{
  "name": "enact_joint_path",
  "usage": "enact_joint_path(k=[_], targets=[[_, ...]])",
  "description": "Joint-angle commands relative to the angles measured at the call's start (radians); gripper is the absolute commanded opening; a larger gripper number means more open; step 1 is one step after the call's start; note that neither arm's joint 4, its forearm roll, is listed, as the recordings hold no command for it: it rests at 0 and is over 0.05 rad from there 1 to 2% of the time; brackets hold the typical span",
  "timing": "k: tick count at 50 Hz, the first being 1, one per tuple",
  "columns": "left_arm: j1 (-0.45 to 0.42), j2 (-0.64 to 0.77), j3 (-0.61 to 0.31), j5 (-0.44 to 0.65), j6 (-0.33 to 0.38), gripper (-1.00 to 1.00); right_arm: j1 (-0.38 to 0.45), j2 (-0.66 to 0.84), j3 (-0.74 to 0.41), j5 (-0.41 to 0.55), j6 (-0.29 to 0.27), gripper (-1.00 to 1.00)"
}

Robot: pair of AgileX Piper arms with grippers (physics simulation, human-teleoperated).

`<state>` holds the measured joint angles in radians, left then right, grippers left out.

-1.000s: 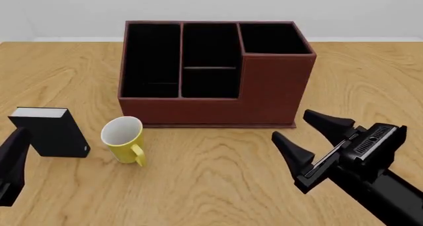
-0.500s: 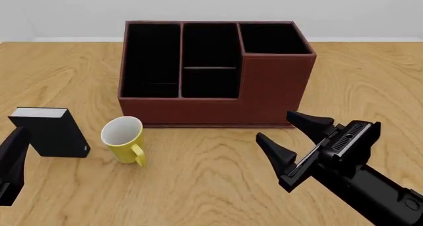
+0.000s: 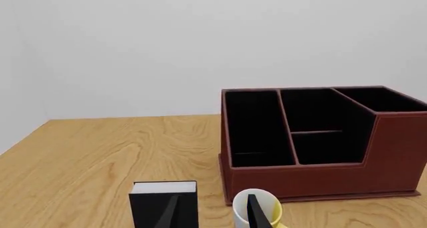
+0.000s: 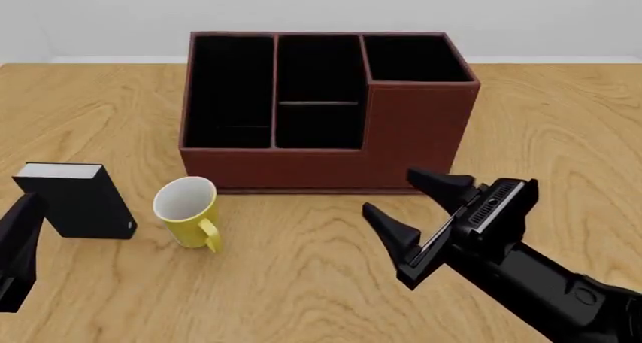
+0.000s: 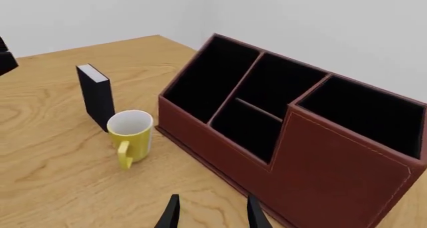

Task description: Pick up the yellow and white mug and place it to the right of the caddy.

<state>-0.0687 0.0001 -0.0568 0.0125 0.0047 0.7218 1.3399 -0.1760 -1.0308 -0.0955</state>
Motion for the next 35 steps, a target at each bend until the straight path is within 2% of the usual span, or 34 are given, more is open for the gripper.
enact_joint_path(k=[1,35], targets=[[-0.001,0.000,0.000,0.000,0.003,1.00,0.019,0.039,-0.027,-0.011,-0.003,1.00],[-0.004,0.000,-0.013,0.008,0.009,1.00,0.061,0.156,-0.101,-0.047,0.015,1.00]])
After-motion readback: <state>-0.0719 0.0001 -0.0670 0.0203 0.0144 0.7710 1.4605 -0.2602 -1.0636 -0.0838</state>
